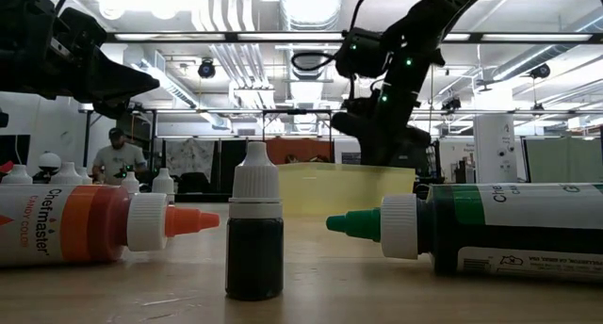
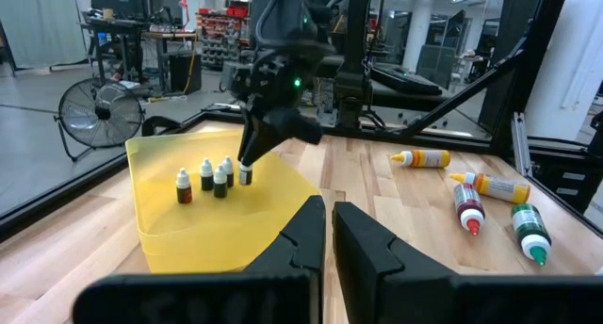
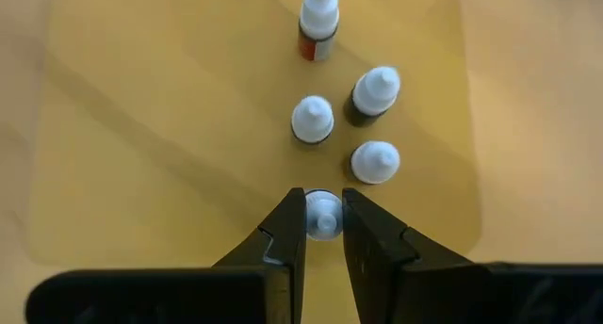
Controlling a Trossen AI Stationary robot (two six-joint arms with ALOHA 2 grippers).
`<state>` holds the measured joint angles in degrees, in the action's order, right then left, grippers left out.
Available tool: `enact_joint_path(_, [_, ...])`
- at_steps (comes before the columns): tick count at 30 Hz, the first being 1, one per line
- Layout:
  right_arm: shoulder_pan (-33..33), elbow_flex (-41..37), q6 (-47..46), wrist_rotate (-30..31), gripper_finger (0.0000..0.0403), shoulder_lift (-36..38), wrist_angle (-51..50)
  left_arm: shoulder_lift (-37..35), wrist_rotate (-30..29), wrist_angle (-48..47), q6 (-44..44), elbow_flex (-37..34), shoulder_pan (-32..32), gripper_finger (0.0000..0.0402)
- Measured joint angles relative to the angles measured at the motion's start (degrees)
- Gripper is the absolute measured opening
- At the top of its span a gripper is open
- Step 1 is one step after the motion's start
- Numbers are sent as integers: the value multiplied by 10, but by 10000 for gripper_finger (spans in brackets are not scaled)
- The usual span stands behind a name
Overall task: Pick & Place food coloring
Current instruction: Put the small red food coloring bottle into the yellow bin
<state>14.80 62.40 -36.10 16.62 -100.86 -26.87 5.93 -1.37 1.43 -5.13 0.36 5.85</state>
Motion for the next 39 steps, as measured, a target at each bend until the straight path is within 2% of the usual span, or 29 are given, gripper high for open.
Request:
enact_joint_path(8, [-2,20,3,-4,47,-25,2,0,0,0,0,0,0,0])
enact_joint_path(39, [0,19,1,14,56,-25,1,0,0,0,0,0,0,0])
